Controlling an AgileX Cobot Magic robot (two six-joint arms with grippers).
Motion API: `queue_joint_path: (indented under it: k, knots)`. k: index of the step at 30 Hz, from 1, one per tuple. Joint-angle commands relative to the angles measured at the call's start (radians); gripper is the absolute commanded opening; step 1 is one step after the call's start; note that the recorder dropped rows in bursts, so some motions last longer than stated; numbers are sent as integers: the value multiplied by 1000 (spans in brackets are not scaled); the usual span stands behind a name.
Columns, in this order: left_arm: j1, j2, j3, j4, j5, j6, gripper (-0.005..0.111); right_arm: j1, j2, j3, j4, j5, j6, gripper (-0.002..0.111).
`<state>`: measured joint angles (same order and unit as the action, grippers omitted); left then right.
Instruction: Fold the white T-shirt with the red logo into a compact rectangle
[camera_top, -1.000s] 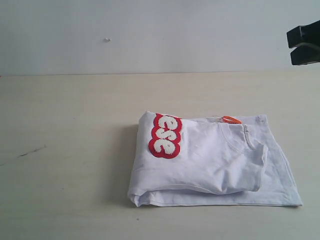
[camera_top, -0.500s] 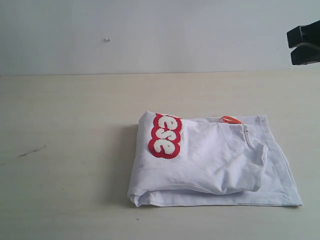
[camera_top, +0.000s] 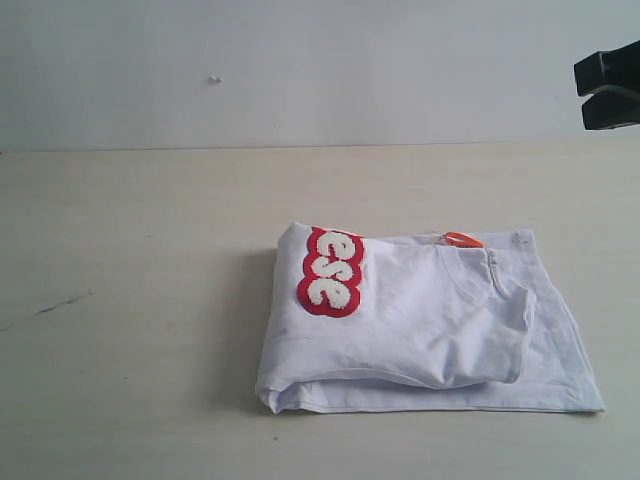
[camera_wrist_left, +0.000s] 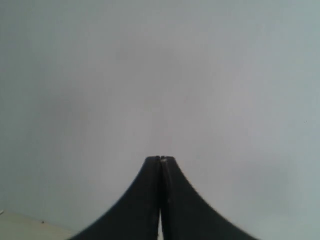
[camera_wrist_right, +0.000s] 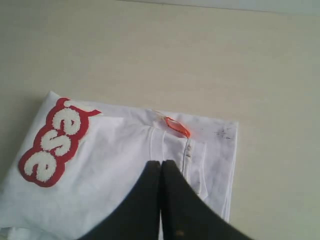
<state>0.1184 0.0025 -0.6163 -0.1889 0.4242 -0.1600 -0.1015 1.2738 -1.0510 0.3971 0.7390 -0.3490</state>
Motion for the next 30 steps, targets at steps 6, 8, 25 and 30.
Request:
queue_joint_path:
  k: [6,8,25,30]
  knots:
    - [2,-3,233,277,-213,-398,0,-3,-7,7,-4,-10,-6,0]
    - [2,-3,300,379,-284,-533,0,-3,-7,7,-4,-10,-6,0]
    - [-74,-3,616,172,-409,-38,0,-3,-7,7,-4,-10,-6,0]
    - [-74,-3,616,172,-118,75,0,-3,-7,7,-4,-10,-6,0]
